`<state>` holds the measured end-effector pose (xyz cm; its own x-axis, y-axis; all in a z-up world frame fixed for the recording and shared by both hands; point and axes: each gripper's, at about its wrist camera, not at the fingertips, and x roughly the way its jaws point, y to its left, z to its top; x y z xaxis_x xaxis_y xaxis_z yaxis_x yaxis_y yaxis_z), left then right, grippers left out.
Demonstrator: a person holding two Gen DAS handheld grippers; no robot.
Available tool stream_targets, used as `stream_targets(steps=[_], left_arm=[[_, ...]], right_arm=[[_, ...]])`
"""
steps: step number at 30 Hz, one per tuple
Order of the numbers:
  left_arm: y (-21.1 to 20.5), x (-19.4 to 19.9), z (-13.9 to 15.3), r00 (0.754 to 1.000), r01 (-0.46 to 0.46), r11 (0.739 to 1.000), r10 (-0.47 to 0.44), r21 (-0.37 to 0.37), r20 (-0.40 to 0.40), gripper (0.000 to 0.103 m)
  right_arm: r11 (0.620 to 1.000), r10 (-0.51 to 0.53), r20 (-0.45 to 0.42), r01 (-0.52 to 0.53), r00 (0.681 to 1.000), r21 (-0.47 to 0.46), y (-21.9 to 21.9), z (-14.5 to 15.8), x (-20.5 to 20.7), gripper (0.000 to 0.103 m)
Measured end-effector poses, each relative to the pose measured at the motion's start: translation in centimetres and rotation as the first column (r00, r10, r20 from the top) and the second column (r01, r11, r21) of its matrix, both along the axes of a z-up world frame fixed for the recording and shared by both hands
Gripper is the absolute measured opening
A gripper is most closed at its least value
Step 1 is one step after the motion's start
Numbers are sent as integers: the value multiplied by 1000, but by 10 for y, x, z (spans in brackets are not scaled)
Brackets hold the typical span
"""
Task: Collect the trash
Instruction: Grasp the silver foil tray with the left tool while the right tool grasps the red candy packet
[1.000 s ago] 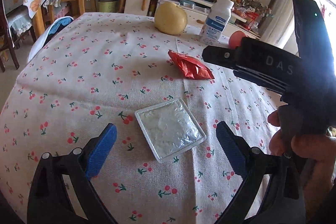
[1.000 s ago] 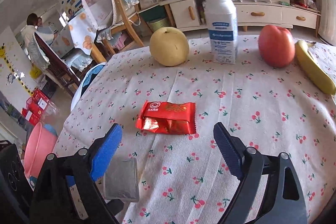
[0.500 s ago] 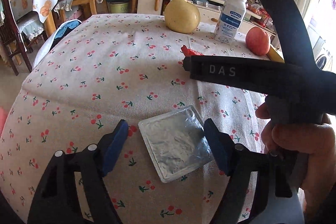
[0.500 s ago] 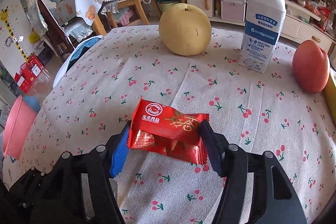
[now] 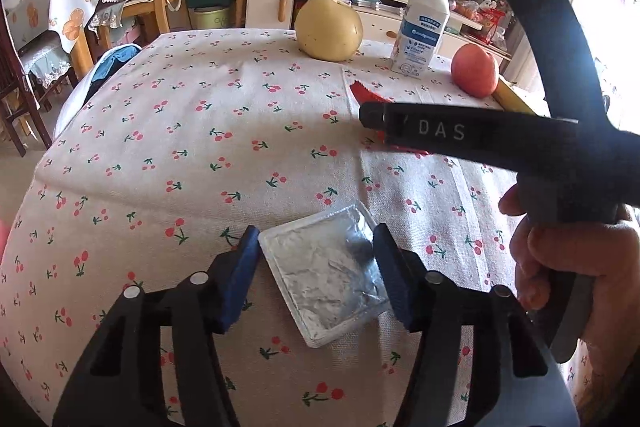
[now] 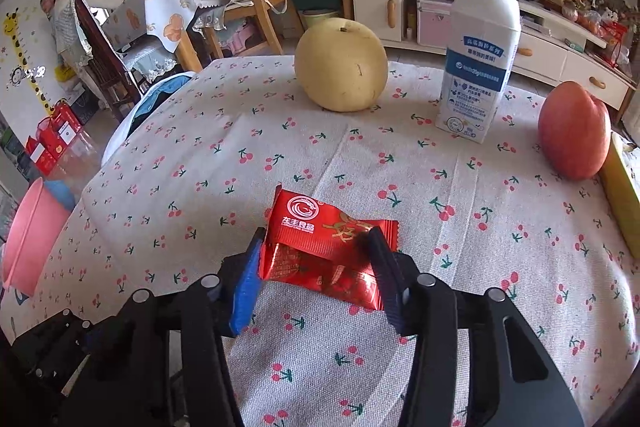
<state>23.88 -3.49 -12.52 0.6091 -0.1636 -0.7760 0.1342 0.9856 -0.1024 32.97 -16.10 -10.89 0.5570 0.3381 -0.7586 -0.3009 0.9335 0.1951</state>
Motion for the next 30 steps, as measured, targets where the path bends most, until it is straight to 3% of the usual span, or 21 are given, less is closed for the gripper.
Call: stream_targets(steps=[3, 6, 8, 9, 11, 13, 17, 20, 26, 30], left_arm=[[-10, -3, -2, 1000, 16, 998, -15, 57, -6, 80], [-13, -3, -3, 1000, 26, 997, -25, 77, -12, 80], [-11, -2, -3, 1000, 14, 997, -14, 76, -11, 80], [-11, -2, -3, 1000, 10, 997, -9, 78, -11, 80], [-12, -1, -3, 1000, 1, 996, 0, 84, -9, 75], [-10, 0, -2, 1000, -10, 996, 10, 84, 0, 62], [-7, 2, -1, 1000, -13, 998, 12, 69, 8, 42], [-5, 3, 0, 1000, -8, 999, 8, 50, 10, 27], [5, 4, 0, 1000, 4, 1000, -4, -3, 4, 12], [14, 2, 4, 1000, 3, 1000, -3, -18, 19, 11]], right_arm=[[1000, -8, 2, 8, 1000, -8, -5, 2, -2, 48], [1000, -15, -6, 15, 1000, 13, -12, 2, -2, 50], [1000, -19, -17, 19, 1000, 18, -15, 1, 0, 62], [1000, -23, -31, 24, 999, 15, -16, -1, 3, 74], [999, -34, -57, 35, 998, 19, -17, -8, 6, 79], [999, -34, -55, 36, 998, 35, -17, -10, 7, 83], [999, -34, -29, 34, 999, 1, -10, -12, 7, 78], [999, -33, -7, 33, 999, -18, -7, -12, 6, 66], [1000, -27, -1, 27, 1000, -6, -9, -11, 4, 57], [1000, -30, -1, 30, 1000, 7, -12, -10, 1, 55]])
